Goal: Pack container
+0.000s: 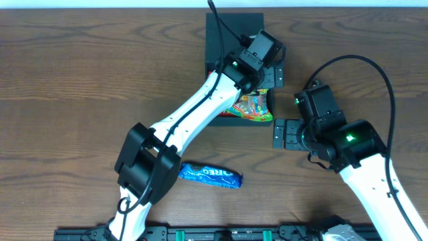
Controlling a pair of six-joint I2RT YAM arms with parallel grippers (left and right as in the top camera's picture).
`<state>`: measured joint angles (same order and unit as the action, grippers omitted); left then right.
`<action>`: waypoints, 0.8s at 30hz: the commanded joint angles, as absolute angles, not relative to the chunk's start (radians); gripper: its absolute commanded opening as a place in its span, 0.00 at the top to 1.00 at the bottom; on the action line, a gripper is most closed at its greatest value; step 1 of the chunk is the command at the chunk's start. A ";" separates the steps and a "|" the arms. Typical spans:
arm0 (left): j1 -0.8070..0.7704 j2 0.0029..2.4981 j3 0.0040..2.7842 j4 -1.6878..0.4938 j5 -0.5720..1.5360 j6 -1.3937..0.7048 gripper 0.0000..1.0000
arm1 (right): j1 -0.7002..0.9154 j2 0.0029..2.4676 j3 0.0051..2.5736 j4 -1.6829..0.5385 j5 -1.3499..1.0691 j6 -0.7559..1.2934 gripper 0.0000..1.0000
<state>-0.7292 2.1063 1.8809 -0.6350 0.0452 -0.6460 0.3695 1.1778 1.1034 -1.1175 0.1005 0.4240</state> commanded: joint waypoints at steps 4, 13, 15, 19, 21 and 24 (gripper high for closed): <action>-0.728 2.204 1.888 -0.615 0.026 -0.628 0.04 | 0.366 1.170 1.100 -1.119 0.101 0.410 0.01; -0.724 2.208 1.900 -0.579 0.015 -0.627 0.04 | 0.366 1.170 1.100 -1.118 0.101 0.410 0.01; -0.724 2.196 1.918 -0.579 0.015 -0.623 0.04 | 0.366 1.170 1.100 -1.118 0.101 0.410 0.01; -0.724 2.154 1.973 -0.591 0.014 -0.593 0.04 | 0.366 1.170 1.100 -1.119 0.101 0.410 0.01; -0.724 2.132 2.000 -0.616 0.014 -0.580 0.04 | 0.366 1.170 1.100 -1.119 0.101 0.410 0.01; -0.724 2.098 2.037 -0.674 -0.024 -0.567 0.04 | 0.366 1.170 1.100 -1.119 0.101 0.410 0.01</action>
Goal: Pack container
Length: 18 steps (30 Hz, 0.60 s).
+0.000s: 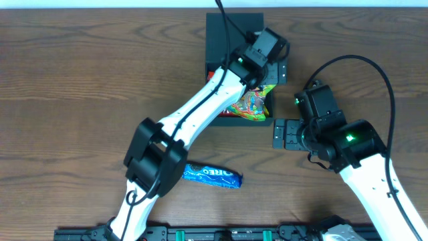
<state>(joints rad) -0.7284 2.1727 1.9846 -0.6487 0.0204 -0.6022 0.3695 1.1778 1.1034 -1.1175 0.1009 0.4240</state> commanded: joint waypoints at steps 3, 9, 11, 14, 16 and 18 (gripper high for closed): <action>-0.724 2.067 2.040 -0.730 -0.038 -0.537 0.04 | 0.366 1.170 1.100 -1.119 0.101 0.410 0.01; -0.733 2.055 2.038 -0.910 -0.108 -0.422 0.04 | 0.366 1.170 1.100 -1.119 0.101 0.410 0.01; -0.741 2.057 2.037 -0.949 -0.159 -0.379 0.04 | 0.366 1.170 1.100 -1.119 0.101 0.410 0.01; -0.747 2.075 2.037 -0.977 -0.194 -0.303 0.04 | 0.366 1.170 1.100 -1.119 0.101 0.410 0.01; -0.747 2.103 2.037 -0.983 -0.174 -0.290 0.04 | 0.366 1.170 1.100 -1.118 0.101 0.410 0.01; -0.751 2.128 2.037 -0.982 -0.132 -0.275 0.04 | 0.366 1.170 1.100 -1.118 0.101 0.410 0.01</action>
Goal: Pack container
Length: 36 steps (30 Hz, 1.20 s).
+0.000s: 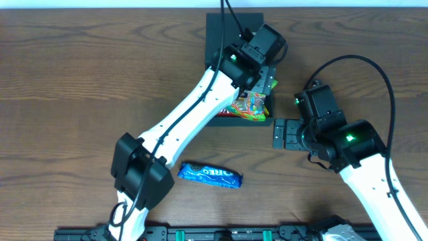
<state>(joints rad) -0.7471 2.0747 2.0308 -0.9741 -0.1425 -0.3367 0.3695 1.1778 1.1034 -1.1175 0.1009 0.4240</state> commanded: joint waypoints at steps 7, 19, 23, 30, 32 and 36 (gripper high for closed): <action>-0.767 2.201 2.037 -0.953 -0.111 -0.273 0.04 | 0.366 1.170 1.100 -1.118 0.108 0.410 0.01; -0.764 2.271 2.037 -0.878 -0.136 -0.317 0.04 | 0.366 1.170 1.100 -1.118 0.108 0.410 0.01; -0.762 2.280 2.037 -0.862 -0.168 -0.322 0.04 | 0.366 1.170 1.100 -1.118 0.108 0.410 0.01; -0.751 2.280 2.037 -0.818 -0.209 -0.360 0.04 | 0.366 1.170 1.100 -1.118 0.108 0.410 0.01; -0.752 2.280 2.037 -0.818 -0.208 -0.359 0.04 | 0.366 1.170 1.100 -1.118 0.108 0.410 0.01; -0.760 2.276 2.044 -0.818 -0.209 -0.359 0.04 | 0.366 1.170 1.100 -1.118 0.108 0.410 0.01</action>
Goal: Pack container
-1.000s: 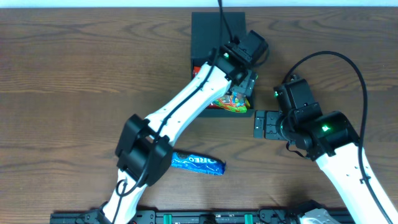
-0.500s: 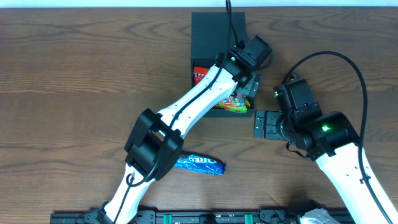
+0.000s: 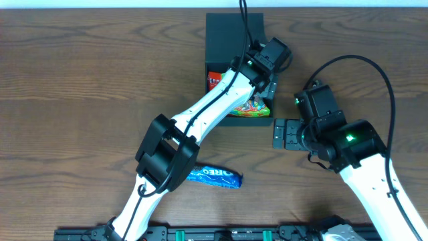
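Note:
The black container point(image 3: 224, 40) stands at the table's far middle. A red packet point(image 3: 213, 80) lies at its left wall and a colourful candy bag point(image 3: 254, 107) in its front right corner. My left gripper point(image 3: 270, 87) hangs over the container's right wall just above the bag, and its jaws are hidden under the wrist. A blue Oreo pack point(image 3: 215, 176) lies on the table near the front, partly under the left arm. To the right of the container, my right gripper point(image 3: 277, 134) points left, open and holding nothing.
The dark wooden table point(image 3: 80, 100) carries nothing else. The left arm stretches diagonally from the front left across to the container. The right arm's cable loops above its wrist at the right.
The left wrist has shifted slightly right and toward the front, over the container's right wall. The red packet now shows uncovered. The candy bag sits a little lower in the corner. The right arm is still.
The left gripper stayed over the container's right side with the candy bag beneath it at each moment, while its elbow swung about. The bag ends up in the front right corner. The Oreo pack and the right arm have not moved.

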Controlling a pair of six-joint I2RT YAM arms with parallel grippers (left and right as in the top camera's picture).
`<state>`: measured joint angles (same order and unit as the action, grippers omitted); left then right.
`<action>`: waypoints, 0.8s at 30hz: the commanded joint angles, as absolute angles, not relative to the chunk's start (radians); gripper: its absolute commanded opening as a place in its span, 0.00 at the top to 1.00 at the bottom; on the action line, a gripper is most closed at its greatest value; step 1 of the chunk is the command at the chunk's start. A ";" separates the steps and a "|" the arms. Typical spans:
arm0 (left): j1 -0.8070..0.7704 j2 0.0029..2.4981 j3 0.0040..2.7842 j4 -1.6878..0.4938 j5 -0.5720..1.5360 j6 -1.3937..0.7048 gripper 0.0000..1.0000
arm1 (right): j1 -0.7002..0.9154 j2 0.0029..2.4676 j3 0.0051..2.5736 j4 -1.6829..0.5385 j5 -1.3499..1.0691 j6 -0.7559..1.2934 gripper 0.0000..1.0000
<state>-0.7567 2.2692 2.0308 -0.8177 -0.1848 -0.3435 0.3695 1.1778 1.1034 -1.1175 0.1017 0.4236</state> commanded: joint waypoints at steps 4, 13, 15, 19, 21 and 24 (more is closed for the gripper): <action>-0.768 2.259 2.082 -0.844 -0.208 -0.359 0.04 | 0.366 1.170 1.100 -1.118 0.108 0.410 0.01; -0.758 2.078 2.137 -1.021 -0.207 -0.360 0.05 | 0.366 1.170 1.100 -1.119 0.108 0.410 0.01; -0.740 2.043 2.137 -1.077 -0.211 -0.364 0.05 | 0.366 1.170 1.100 -1.122 0.108 0.410 0.01; -0.675 1.980 2.136 -1.239 -0.211 -0.421 0.05 | 0.366 1.170 1.100 -1.134 0.108 0.410 0.01; -0.630 1.948 2.136 -1.343 -0.183 -0.449 0.05 | 0.366 1.170 1.100 -1.137 0.108 0.408 0.01; -0.611 1.906 2.134 -1.420 -0.160 -0.385 0.05 | 0.366 1.170 1.100 -1.137 0.117 0.402 0.01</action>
